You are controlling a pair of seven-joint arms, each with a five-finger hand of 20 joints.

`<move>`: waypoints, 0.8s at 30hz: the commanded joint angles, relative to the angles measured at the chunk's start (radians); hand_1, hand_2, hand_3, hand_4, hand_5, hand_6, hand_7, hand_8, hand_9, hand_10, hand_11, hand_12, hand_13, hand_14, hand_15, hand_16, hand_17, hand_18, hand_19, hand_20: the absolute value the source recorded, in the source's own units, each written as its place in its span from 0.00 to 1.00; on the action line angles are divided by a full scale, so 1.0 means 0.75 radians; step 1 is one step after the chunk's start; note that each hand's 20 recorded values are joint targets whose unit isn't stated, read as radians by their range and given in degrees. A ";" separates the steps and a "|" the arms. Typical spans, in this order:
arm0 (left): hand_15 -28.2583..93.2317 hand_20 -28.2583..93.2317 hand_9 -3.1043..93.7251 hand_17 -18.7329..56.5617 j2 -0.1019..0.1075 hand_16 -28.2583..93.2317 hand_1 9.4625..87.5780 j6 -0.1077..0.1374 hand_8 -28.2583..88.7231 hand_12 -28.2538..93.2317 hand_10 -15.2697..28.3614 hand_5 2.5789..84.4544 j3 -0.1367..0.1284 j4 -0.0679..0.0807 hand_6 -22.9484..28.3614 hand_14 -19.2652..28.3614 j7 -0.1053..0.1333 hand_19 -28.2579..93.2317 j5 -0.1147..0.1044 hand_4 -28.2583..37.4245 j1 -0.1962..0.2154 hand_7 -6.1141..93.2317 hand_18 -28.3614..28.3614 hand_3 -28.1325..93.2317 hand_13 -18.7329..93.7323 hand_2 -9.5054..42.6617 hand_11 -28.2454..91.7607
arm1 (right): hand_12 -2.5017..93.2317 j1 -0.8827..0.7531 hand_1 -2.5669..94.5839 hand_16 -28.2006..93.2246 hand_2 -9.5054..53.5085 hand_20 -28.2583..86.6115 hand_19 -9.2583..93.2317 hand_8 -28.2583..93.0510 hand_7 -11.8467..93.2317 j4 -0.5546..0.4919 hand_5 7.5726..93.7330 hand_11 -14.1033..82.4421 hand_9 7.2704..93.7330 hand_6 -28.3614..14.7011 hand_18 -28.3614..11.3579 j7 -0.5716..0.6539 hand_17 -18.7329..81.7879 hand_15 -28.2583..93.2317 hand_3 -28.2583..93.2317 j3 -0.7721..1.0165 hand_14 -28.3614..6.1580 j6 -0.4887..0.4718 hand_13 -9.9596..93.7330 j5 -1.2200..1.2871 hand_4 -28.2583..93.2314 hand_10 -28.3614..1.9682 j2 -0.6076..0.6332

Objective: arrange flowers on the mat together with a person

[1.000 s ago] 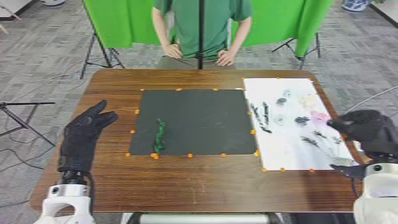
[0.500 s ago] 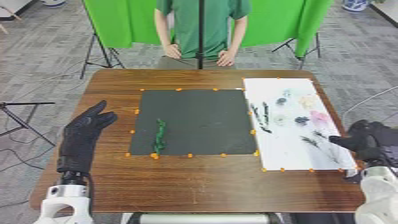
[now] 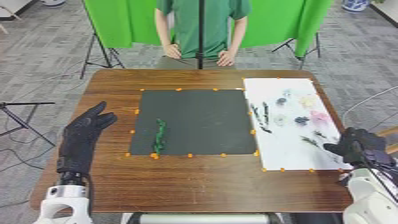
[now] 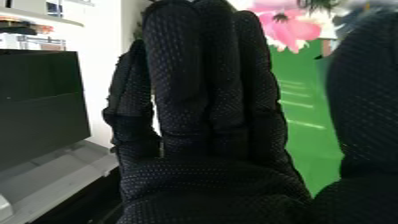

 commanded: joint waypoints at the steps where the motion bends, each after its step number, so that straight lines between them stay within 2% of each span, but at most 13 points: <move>1: 0.37 0.40 0.53 0.35 -0.011 0.26 0.23 0.000 0.19 0.35 0.68 0.55 -0.006 -0.003 0.52 0.77 -0.015 0.26 0.003 0.10 0.022 0.17 0.71 0.79 0.51 0.05 0.40 | 0.28 0.049 0.46 0.51 0.00 0.66 0.76 0.18 0.35 0.059 0.76 0.40 0.87 0.66 0.16 0.009 0.53 0.61 0.72 -0.073 0.60 0.018 0.86 -0.050 0.00 0.59 0.027; 7: 0.37 0.39 0.53 0.35 -0.009 0.26 0.23 0.004 0.19 0.35 0.67 0.55 -0.005 -0.005 0.52 0.77 -0.013 0.26 0.000 0.10 0.025 0.17 0.71 0.79 0.51 0.05 0.40 | 0.28 0.089 0.51 0.52 0.00 0.66 0.77 0.19 0.37 0.093 0.78 0.42 0.91 0.69 0.17 0.005 0.54 0.63 0.71 -0.124 0.63 0.057 0.89 -0.053 0.00 0.62 0.033; 8: 0.37 0.39 0.53 0.35 -0.007 0.26 0.23 0.000 0.19 0.35 0.68 0.55 -0.006 -0.003 0.52 0.77 -0.016 0.26 0.000 0.10 0.022 0.17 0.71 0.79 0.51 0.05 0.40 | 0.30 0.094 0.63 0.52 0.00 0.65 0.76 0.28 0.38 0.095 0.78 0.45 0.91 0.69 0.17 0.014 0.54 0.63 0.50 -0.130 0.65 0.065 0.90 -0.047 0.05 0.63 0.033; 9: 0.37 0.39 0.53 0.35 -0.007 0.26 0.23 0.000 0.19 0.35 0.68 0.55 -0.005 -0.003 0.52 0.77 -0.017 0.26 0.000 0.09 0.021 0.17 0.71 0.79 0.51 0.05 0.40 | 0.31 0.088 0.78 0.52 0.00 0.65 0.77 0.33 0.37 0.097 0.81 0.43 0.93 0.70 0.17 0.013 0.54 0.63 0.24 -0.128 0.65 0.096 0.91 -0.039 0.17 0.64 0.034; 10: 0.37 0.39 0.53 0.35 -0.006 0.26 0.23 0.000 0.19 0.35 0.68 0.55 -0.006 -0.004 0.52 0.77 -0.019 0.26 0.000 0.10 0.023 0.17 0.71 0.79 0.51 0.05 0.40 | 0.32 0.094 0.87 0.53 0.00 0.65 0.77 0.37 0.36 0.098 0.83 0.41 0.94 0.70 0.17 0.017 0.55 0.64 0.08 -0.133 0.66 0.108 0.92 -0.035 0.25 0.64 0.032; 11: 0.37 0.39 0.53 0.35 -0.006 0.26 0.23 0.001 0.19 0.35 0.68 0.55 -0.004 -0.003 0.52 0.77 -0.018 0.26 0.000 0.10 0.021 0.17 0.71 0.79 0.51 0.05 0.40 | 0.34 0.090 0.91 0.53 0.00 0.65 0.77 0.38 0.36 0.095 0.85 0.40 0.96 0.71 0.18 0.019 0.55 0.65 0.03 -0.128 0.66 0.121 0.93 -0.021 0.28 0.65 0.032; 15: 0.37 0.39 0.53 0.35 -0.006 0.26 0.23 -0.002 0.19 0.35 0.68 0.55 -0.006 -0.004 0.52 0.77 -0.024 0.26 -0.001 0.09 0.023 0.17 0.71 0.79 0.51 0.05 0.40 | 0.36 0.091 0.95 0.53 0.00 0.64 0.78 0.40 0.36 0.083 0.90 0.43 1.00 0.74 0.18 0.029 0.58 0.66 0.00 -0.117 0.68 0.167 0.97 0.051 0.38 0.68 0.020; 19: 0.37 0.39 0.53 0.34 -0.007 0.26 0.23 -0.006 0.19 0.35 0.68 0.55 -0.006 -0.005 0.52 0.77 -0.028 0.26 0.001 0.09 0.026 0.17 0.71 0.79 0.51 0.05 0.40 | 0.35 0.077 0.96 0.53 0.00 0.63 0.79 0.40 0.36 0.023 0.91 0.45 1.00 0.74 0.18 0.053 0.59 0.66 0.00 -0.072 0.69 0.166 0.98 0.174 0.39 0.69 -0.001; 24: 0.37 0.39 0.53 0.34 -0.007 0.26 0.23 -0.012 0.19 0.35 0.68 0.55 -0.010 -0.005 0.52 0.77 -0.040 0.26 -0.002 0.09 0.027 0.17 0.71 0.79 0.51 0.05 0.40 | 0.35 0.074 0.96 0.53 0.00 0.63 0.80 0.40 0.36 -0.119 0.91 0.46 1.00 0.73 0.18 0.089 0.59 0.65 0.00 0.003 0.70 0.204 0.98 0.368 0.41 0.70 -0.059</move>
